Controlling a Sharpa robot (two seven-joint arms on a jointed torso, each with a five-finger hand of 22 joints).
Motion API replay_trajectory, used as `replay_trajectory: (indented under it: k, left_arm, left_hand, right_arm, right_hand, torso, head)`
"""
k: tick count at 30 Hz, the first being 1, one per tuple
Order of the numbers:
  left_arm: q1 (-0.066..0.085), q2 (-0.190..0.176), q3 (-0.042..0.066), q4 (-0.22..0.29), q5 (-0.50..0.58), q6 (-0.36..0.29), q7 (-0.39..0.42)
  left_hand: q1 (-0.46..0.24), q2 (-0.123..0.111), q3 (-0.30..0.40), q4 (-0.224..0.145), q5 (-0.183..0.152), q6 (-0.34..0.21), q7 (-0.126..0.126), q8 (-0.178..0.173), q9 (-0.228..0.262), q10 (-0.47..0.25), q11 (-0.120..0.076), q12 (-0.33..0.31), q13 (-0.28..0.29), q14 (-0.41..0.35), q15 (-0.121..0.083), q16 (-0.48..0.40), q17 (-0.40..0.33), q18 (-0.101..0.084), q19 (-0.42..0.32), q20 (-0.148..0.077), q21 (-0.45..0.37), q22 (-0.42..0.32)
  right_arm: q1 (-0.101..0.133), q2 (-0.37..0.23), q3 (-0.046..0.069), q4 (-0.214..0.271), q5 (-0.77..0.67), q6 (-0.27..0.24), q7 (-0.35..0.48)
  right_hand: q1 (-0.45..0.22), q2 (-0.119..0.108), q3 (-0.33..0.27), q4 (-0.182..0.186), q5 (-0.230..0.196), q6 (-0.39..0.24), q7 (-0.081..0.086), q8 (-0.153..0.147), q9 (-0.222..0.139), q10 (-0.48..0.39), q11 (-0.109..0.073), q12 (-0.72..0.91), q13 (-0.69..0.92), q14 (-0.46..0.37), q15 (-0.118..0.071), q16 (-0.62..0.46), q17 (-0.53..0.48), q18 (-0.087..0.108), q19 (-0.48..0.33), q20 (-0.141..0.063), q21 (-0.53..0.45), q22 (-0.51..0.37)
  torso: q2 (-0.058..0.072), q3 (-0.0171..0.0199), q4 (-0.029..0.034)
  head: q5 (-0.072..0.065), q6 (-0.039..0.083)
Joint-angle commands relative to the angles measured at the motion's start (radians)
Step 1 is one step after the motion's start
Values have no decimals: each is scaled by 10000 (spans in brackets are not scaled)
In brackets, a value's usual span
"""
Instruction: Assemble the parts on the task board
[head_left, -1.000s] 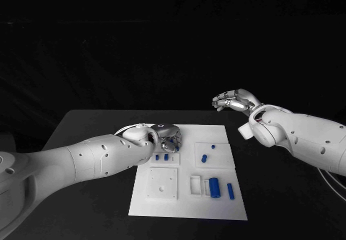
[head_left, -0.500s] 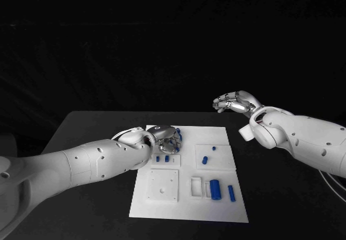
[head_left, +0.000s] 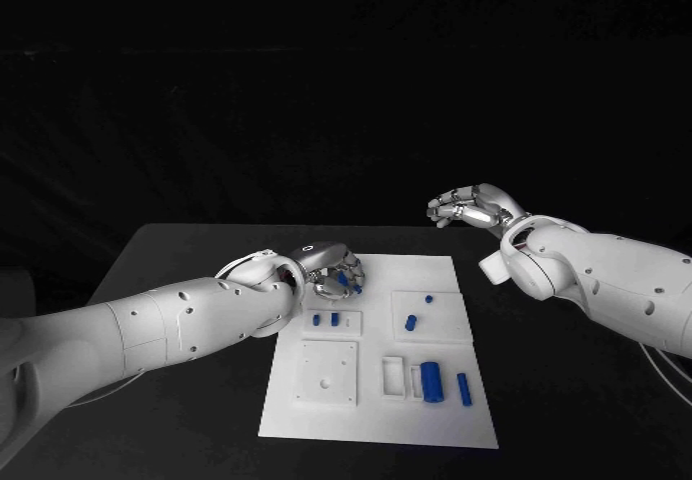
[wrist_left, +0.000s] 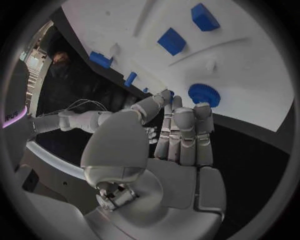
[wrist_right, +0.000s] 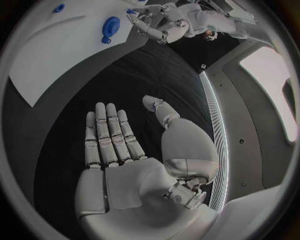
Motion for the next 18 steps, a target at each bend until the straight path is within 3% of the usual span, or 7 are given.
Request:
replay_trajectory:
  k: [1, 10, 18]
  left_arm:
    - [4, -207, 32, 161, 128, 288, 41]
    - [7, -832, 114, 342, 125, 761, 38]
    - [6, -1104, 113, 419, -26, 1458, -140]
  left_hand:
    - [-85, 39, 60, 11, 46, 110, 20, 31, 6, 280, 231, -38, 17, -11, -92, 58, -14, 285, 40, -171, 60, 162]
    - [-85, 42, 70, -8, 53, 113, 19, 33, 3, 291, 229, -49, 25, -11, -93, 65, -16, 281, 36, -177, 68, 166]
    - [-78, 47, 84, -35, 57, 121, 15, 38, 2, 306, 226, -60, 35, -13, -96, 70, -21, 275, 25, -182, 72, 169]
  right_arm:
    - [4, -19, 11, -7, 6, 19, 27]
    - [4, -55, 10, 9, 6, 21, 20]
    - [4, -65, 10, 18, 6, 22, 26]
  right_hand:
    - [-28, 5, 15, 28, -47, 40, 307, 41, -10, 74, -1, -4, -12, -92, -3, 60, -11, 167, 18, 48, -59, 17]
    - [-26, 5, 16, 25, -47, 40, 307, 44, -12, 74, -2, -4, -12, -93, -3, 63, -14, 169, 19, 48, -64, 22]
    - [-26, 7, 17, 24, -45, 40, 307, 45, -14, 75, -2, -3, -12, -94, -3, 65, -17, 170, 21, 49, -69, 27]
  torso:
    - [-3, 4, 1]
    - [10, -1, 6]
    - [15, -8, -21]
  head:
    - [17, 2]
    - [26, -15]
    - [39, -52]
